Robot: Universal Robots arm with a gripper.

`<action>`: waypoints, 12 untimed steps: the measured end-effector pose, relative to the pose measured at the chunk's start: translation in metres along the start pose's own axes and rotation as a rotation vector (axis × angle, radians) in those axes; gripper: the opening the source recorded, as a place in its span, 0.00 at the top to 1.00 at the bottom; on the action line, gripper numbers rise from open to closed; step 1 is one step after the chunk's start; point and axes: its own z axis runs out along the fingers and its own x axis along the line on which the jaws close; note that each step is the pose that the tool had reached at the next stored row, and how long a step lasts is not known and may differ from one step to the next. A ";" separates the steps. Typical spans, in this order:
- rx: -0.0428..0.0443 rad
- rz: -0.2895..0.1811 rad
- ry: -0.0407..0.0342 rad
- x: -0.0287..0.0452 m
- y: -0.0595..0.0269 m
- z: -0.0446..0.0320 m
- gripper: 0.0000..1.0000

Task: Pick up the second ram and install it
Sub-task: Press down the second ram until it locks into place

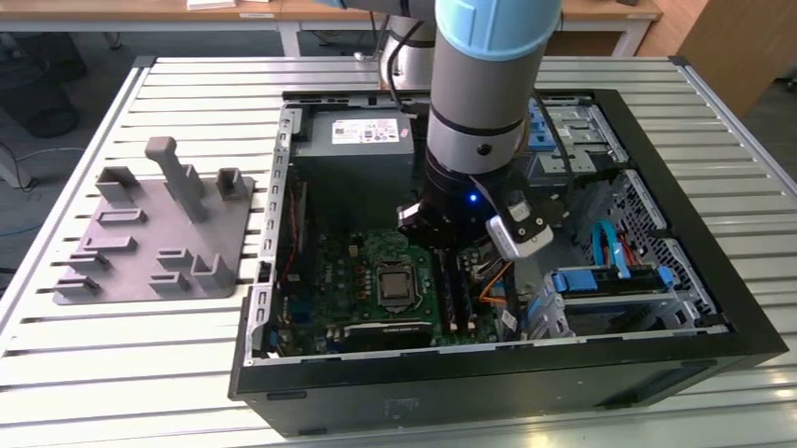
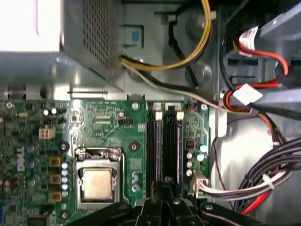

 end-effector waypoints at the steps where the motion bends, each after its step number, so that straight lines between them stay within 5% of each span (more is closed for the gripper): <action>1: 0.0002 0.000 0.0000 -0.0001 0.0005 -0.0022 0.90; 8: 0.0000 0.000 -0.0002 -0.0006 0.0004 -0.0317 0.90; 12: -0.0002 0.000 -0.0003 -0.0007 0.0003 -0.0361 0.90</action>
